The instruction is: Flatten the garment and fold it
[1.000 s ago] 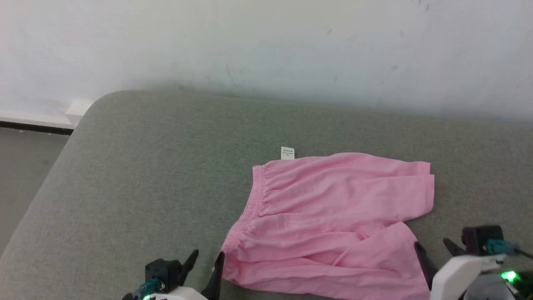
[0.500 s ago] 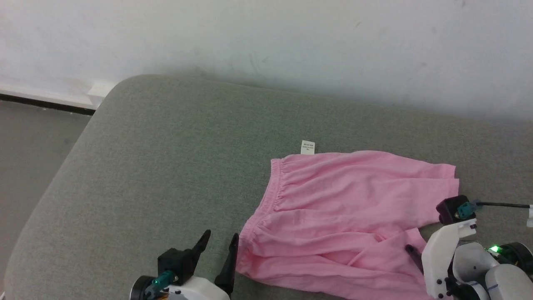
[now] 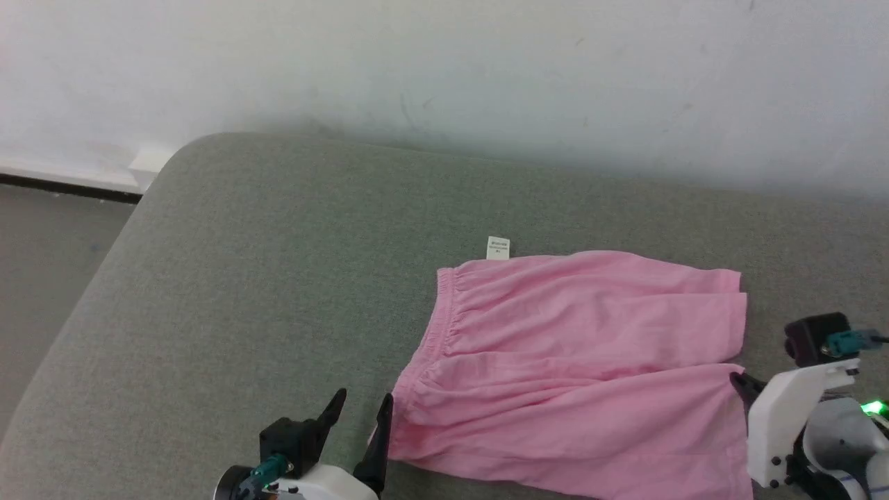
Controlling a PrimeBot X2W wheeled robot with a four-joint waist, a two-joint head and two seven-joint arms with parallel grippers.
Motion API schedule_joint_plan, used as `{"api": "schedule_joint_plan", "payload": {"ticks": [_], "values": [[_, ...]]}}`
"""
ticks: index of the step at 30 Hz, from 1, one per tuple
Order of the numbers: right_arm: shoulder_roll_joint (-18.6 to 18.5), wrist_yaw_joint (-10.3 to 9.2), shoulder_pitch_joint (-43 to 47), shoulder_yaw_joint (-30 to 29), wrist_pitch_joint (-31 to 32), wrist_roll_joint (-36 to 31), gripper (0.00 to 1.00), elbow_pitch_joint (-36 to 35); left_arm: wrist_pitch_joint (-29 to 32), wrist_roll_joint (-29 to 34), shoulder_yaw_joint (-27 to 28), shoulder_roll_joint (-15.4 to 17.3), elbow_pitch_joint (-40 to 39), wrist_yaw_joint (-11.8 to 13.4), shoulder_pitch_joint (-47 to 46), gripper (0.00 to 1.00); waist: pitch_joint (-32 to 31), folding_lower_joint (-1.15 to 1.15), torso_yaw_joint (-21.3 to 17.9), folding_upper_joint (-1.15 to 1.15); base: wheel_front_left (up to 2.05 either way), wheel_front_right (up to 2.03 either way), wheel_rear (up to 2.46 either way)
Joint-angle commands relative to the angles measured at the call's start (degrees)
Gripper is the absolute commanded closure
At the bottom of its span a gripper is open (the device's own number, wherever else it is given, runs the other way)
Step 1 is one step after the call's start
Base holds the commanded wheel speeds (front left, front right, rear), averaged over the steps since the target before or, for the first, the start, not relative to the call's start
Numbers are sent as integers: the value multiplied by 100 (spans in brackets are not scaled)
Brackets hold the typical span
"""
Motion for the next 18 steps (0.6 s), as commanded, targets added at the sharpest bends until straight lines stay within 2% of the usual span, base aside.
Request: {"api": "schedule_joint_plan", "payload": {"ticks": [1, 6, 10, 14, 18], "values": [[51, -5, 215, -185, 4, 46, 100, -247, -41, -43, 19, 18, 23, 26, -11, 0, -114, 0, -182, 0, 0, 0, 0], [276, -5, 861, -812, 364, 124, 100, -1090, -84, -92, 30, 3, 64, 48, 50, 0, -229, 0, -477, 0, 0, 0, 0], [330, -5, 1127, -1192, 590, 37, 100, -1322, -117, -110, 12, -3, 88, 29, 54, 0, -224, 0, -651, 0, 0, 0, 0], [252, -5, 869, -1269, 466, -25, 100, -942, -136, -92, -36, -20, 109, 4, -36, 0, -144, 0, -693, 0, 0, 0, 0], [81, -5, 507, -1223, 371, -163, 100, -216, -125, -54, -141, -75, 156, -37, -177, 0, -76, 0, -555, 0, 0, 0, 0]]}}
